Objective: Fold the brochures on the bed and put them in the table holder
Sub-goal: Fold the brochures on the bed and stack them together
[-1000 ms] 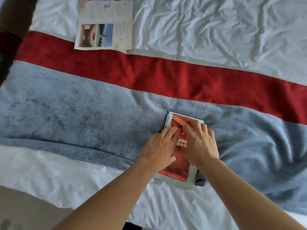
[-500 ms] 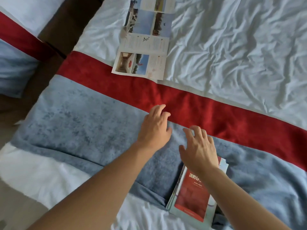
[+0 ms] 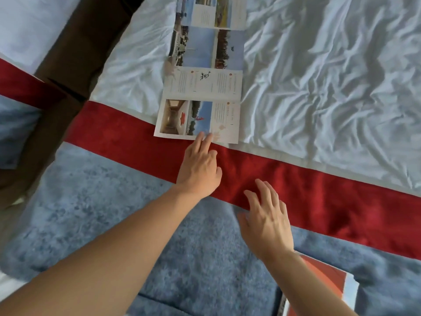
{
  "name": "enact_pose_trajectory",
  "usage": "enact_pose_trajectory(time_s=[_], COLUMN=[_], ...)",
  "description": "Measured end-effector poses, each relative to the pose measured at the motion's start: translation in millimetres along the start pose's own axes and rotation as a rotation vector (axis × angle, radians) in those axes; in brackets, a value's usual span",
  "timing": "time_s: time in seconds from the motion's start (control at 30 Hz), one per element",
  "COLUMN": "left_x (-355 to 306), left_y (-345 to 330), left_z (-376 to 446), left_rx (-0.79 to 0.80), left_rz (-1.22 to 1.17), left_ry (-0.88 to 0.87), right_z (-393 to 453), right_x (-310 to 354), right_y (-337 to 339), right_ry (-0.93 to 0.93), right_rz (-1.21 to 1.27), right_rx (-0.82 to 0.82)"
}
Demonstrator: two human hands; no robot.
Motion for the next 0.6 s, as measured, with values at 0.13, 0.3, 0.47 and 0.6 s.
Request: enact_pose_trajectory(time_s=[0.13,0.3,0.47,0.6], left_x=[1,4,2,-2], left_y=[0,-5,-8,-14], left_z=[16,13,-5,-35], left_rx=[-0.025,-0.015,-0.019,-0.027], left_rz=[0.041,0.05,0.032,0.027], left_ry=[-0.048,-0.044,-0.05,-0.092], right_z=[9,16,12,1], right_x=[5,17,21,23], right_y=[-11,-11,-8,-4], right_ry=[-0.023,-0.011,-0.003,-0.002], right_rz=[0.007,-0.009,-0.02,-0.025], right_rx=[-0.013,-0.006,-0.01,-0.031])
Point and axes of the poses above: each hand's wrist, its own z-axis towards the middle knuckle, its own y-axis out of the back of the hand, x = y × z, the point moved 2 cm from there along z, towards the middle knuckle, and after that the axes turned 9 degrees about x, right-handed, at the moved point
